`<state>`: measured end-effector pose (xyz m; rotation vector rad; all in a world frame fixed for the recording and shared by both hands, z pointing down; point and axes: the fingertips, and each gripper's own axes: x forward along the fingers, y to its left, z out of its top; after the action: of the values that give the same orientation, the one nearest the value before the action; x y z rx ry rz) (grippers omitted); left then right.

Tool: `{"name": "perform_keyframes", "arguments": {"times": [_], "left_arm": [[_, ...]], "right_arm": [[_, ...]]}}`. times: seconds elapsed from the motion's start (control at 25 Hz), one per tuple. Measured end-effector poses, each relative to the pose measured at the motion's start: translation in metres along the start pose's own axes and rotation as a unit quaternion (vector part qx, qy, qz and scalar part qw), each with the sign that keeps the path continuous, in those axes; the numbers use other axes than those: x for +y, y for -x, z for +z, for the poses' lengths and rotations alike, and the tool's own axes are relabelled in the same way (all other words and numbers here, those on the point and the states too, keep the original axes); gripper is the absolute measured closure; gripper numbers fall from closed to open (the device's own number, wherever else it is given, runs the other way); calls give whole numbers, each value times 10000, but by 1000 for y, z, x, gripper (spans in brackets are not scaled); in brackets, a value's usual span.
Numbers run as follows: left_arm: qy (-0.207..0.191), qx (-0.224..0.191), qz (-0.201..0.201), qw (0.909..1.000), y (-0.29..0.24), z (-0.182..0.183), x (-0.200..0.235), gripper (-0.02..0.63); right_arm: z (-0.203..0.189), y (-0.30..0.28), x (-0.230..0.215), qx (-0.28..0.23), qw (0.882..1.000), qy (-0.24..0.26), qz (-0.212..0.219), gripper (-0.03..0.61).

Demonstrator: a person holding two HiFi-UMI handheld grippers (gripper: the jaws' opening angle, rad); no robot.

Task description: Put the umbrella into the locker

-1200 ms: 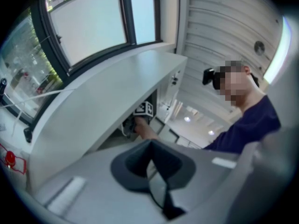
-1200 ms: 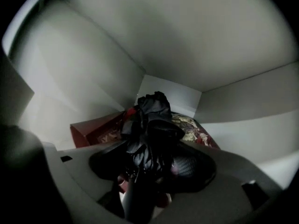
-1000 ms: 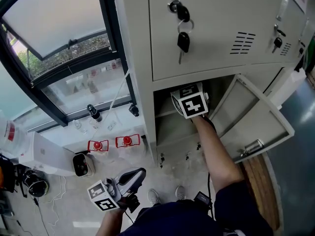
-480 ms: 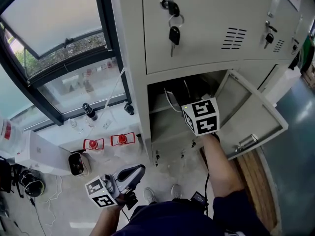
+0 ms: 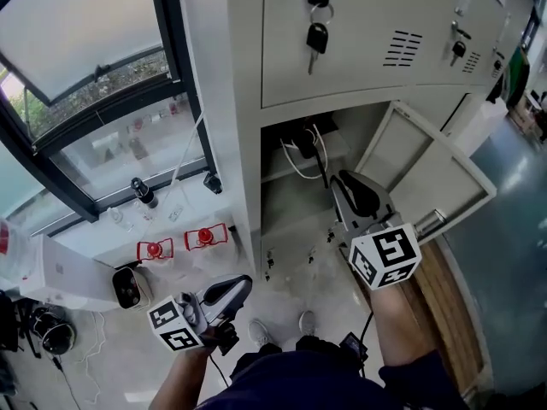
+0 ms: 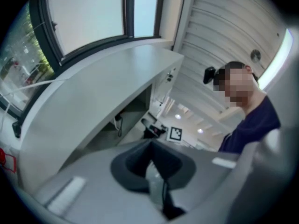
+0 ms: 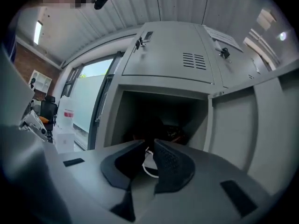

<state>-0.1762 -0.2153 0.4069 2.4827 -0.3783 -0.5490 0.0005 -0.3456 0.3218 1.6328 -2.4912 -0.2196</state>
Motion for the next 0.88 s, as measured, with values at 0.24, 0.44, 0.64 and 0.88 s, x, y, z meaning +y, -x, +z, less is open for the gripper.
{"name": "perform_keyframes", "arguments": {"times": [0.24, 0.44, 0.64, 0.88], "left_arm": [[-109, -126, -34, 9999, -9, -4, -20, 614], [-293, -137, 59, 9995, -24, -29, -52, 614], [-531, -233, 268, 9980, -59, -69, -97, 614], [-633, -414, 580, 9954, -94, -125, -147, 614]], "right_arm": [[-14, 40, 21, 71, 9992, -241, 323, 546], [-28, 88, 31, -120, 9950, -491, 859, 564], [-46, 149, 20, -201, 9877, -676, 1393, 571], [-50, 228, -5, -518, 9747, -893, 1982, 571]]}}
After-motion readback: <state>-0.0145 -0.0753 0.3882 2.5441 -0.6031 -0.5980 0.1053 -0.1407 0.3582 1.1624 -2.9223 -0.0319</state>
